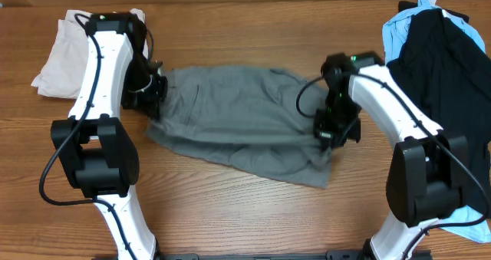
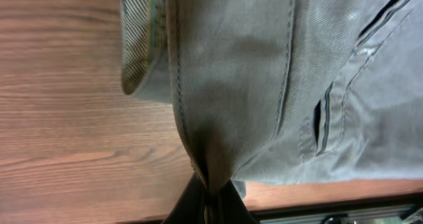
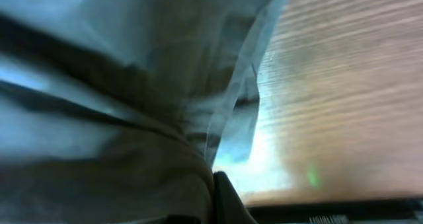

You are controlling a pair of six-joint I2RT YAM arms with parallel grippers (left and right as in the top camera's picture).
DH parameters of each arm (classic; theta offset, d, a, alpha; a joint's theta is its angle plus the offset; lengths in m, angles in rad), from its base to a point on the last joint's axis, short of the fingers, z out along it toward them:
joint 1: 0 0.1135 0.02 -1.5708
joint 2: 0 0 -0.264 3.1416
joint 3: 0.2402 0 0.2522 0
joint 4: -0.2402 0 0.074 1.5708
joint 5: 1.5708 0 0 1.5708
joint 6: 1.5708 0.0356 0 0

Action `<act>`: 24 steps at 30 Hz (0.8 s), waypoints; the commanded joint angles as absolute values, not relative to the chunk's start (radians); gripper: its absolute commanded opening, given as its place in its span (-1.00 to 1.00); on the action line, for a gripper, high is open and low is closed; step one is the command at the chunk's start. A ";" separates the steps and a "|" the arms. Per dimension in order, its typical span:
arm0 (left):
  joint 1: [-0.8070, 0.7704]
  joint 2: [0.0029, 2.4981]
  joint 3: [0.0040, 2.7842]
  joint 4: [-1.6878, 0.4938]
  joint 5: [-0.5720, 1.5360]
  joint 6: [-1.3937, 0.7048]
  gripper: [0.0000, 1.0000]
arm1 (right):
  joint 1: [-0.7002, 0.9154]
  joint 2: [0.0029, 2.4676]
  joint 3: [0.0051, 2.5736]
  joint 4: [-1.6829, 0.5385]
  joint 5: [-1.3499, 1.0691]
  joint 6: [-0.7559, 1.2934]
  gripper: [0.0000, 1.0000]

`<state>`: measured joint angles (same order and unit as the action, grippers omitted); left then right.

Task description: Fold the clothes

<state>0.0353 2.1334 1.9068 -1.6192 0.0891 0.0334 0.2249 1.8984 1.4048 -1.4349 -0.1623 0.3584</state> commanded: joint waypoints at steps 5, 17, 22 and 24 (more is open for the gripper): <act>0.039 2.105 1.697 -1.534 0.045 0.053 -0.05 | 0.193 1.851 1.272 -1.323 -0.186 0.367 0.21; 0.072 2.105 1.840 -1.484 0.006 0.023 0.49 | 0.168 1.850 1.272 -1.204 -0.189 0.368 0.91; 0.069 2.103 2.099 -1.554 0.120 0.076 0.48 | 0.145 1.844 1.298 -1.188 -0.329 0.286 0.75; 0.065 2.103 2.226 -1.592 0.169 0.101 0.48 | 0.144 1.824 1.321 -1.218 -0.364 0.261 0.73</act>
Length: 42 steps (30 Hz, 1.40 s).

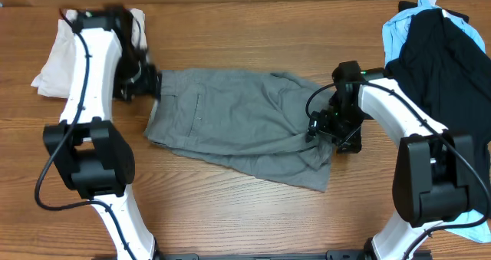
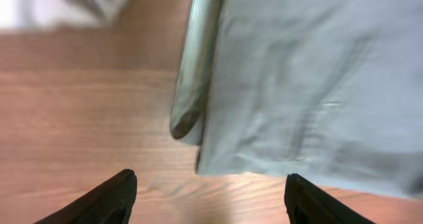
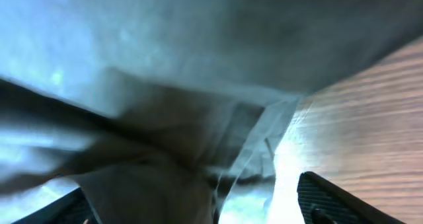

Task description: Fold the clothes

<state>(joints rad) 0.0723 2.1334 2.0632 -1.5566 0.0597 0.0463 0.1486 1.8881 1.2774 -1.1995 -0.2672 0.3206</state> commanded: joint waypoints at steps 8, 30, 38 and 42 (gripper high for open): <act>0.063 2.103 2.582 -1.666 0.256 0.112 0.53 | 0.144 1.609 1.382 -1.282 -0.314 0.255 0.46; 0.061 2.132 2.473 -1.562 0.256 0.108 0.54 | 0.222 1.617 0.964 -0.922 -0.406 0.284 -0.92; 0.051 2.132 2.470 -1.555 0.256 0.109 0.55 | 0.354 1.617 0.890 -0.913 -0.310 0.413 -0.85; 0.051 2.132 2.470 -1.546 0.255 0.109 0.55 | 0.304 1.617 0.883 -0.908 -0.243 0.446 -0.85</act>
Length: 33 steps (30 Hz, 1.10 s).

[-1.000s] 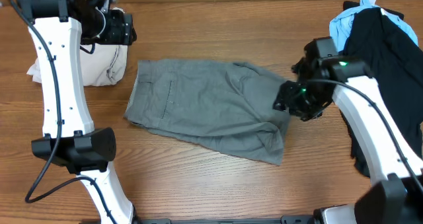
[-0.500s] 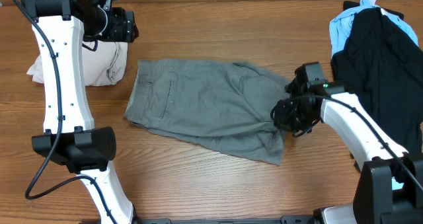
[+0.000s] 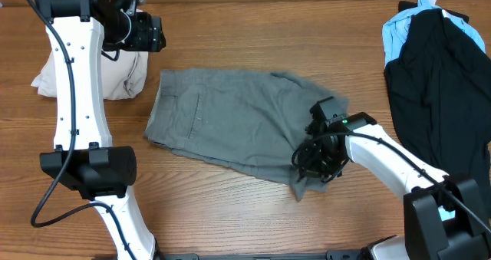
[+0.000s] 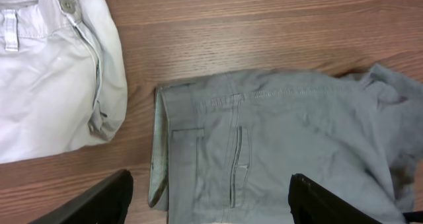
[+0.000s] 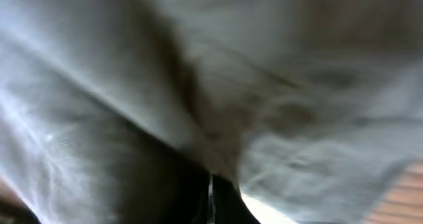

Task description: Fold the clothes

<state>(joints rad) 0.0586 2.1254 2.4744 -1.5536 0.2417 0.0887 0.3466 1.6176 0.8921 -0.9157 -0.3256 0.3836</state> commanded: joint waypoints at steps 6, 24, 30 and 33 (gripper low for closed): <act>0.051 2.132 2.470 -1.540 0.255 0.109 0.56 | 0.143 1.604 1.019 -0.957 -0.334 0.381 -0.88; 0.051 2.132 2.470 -1.536 0.252 0.109 0.64 | -0.037 1.745 1.100 -0.775 -0.308 0.375 0.01; 0.051 2.132 2.470 -1.544 0.252 0.109 0.65 | -0.037 1.800 1.100 -0.710 -0.261 0.397 -0.01; 0.051 2.132 2.470 -1.546 0.252 0.109 0.66 | -0.037 1.801 1.100 -0.696 -0.251 0.397 -0.02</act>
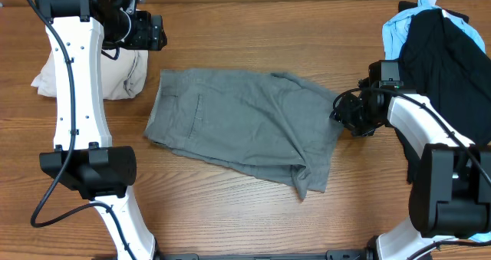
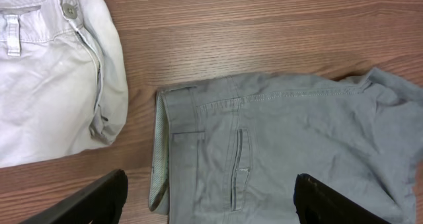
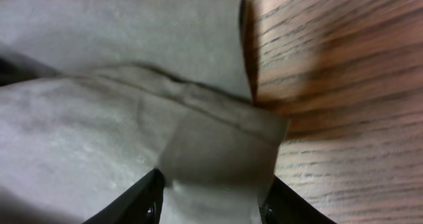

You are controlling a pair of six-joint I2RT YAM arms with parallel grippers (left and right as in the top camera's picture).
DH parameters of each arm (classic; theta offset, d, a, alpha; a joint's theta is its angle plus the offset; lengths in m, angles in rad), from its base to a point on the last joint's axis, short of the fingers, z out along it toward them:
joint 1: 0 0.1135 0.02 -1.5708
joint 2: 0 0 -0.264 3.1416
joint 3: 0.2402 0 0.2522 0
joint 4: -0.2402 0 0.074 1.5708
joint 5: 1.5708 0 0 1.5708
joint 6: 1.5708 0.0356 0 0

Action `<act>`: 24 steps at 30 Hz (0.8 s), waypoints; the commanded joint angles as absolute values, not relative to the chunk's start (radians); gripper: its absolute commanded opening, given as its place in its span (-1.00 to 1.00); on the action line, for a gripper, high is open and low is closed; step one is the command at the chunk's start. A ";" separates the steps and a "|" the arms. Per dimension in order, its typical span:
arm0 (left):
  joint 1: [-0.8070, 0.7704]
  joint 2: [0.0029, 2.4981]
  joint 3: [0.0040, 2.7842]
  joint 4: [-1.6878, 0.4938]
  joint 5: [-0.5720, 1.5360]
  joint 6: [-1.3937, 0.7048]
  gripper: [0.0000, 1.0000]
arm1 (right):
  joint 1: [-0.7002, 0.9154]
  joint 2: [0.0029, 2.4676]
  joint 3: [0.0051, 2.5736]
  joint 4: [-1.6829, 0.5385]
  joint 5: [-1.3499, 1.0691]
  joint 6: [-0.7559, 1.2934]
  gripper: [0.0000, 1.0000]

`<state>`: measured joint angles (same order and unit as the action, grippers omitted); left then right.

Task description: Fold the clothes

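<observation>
Grey shorts [image 1: 230,126] lie spread across the middle of the wooden table, waistband to the left and a small flap turned over at the lower right leg. My left gripper [image 1: 147,31] hangs high over the back left, open and empty; the left wrist view looks down on the waistband and back pocket [image 2: 238,164] between its fingers [image 2: 99,197]. My right gripper [image 1: 347,114] sits low at the right leg's hem. It is open, and the hem corner [image 3: 218,145] lies between its fingers [image 3: 149,197].
Folded beige shorts [image 1: 57,57] lie at the back left, under and beside the left arm. A heap of light blue and black clothes [image 1: 437,53] fills the right edge. Bare wood [image 1: 253,30] runs along the back and the front of the table.
My right gripper was shut on cloth at the shorts' lower right corner; now it is open at the right hem, further back and right. The left arm has not moved.
Both grippers were shut on the grey shorts, left at the waistband, right at the leg end. Then both were open with the shorts flat. Then the left was raised at the back left and the right shut on the lower right leg; now that gripper is open.
</observation>
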<state>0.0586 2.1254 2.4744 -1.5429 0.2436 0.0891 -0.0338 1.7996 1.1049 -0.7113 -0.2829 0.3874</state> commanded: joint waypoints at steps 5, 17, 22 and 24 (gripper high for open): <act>0.050 2.132 2.470 -1.542 0.252 0.109 0.65 | -0.037 1.801 1.100 -0.708 -0.190 0.397 -0.01; 0.050 2.132 2.470 -1.536 0.252 0.109 0.66 | -0.042 1.801 1.128 -0.578 -0.205 0.365 -0.92; 0.050 2.132 2.470 -1.535 0.252 0.109 0.65 | -0.052 1.801 1.217 -0.540 -0.195 0.302 -0.92; 0.050 2.132 2.470 -1.532 0.252 0.109 0.66 | -0.052 1.801 1.232 -0.511 -0.179 0.286 -0.92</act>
